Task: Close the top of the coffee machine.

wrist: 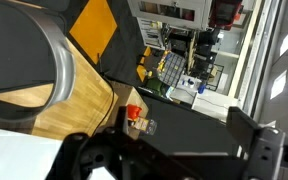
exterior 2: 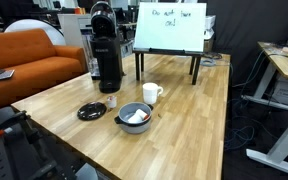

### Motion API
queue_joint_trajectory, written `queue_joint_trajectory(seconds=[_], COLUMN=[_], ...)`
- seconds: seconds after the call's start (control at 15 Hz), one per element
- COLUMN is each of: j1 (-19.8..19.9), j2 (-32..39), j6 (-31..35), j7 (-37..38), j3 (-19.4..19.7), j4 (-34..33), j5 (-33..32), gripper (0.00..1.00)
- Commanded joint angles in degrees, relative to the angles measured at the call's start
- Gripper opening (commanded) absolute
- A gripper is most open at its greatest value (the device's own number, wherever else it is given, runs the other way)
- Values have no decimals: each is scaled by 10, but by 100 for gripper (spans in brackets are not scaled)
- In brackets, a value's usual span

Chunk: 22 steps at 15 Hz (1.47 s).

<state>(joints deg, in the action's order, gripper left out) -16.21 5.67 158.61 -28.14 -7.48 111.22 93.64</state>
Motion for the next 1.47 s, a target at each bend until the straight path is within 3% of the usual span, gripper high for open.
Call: queue_joint_trajectory(seconds=[0.0,0.47,0.87,0.93,1.0,1.4], j1=[-9,-26,-27,-27,-27,-29], j2=[44,115,114,113,111,105], j6=[23,30,17,13,12,7], j7=[-3,14,57,64,68,101], j3=[-7,-5,-3,-4,-4,-2], j4=[-38,-94,-84,-82,-80,-73], j5=[32,-10,-76,-83,-91,-127], gripper=[100,100,100,91,74,32])
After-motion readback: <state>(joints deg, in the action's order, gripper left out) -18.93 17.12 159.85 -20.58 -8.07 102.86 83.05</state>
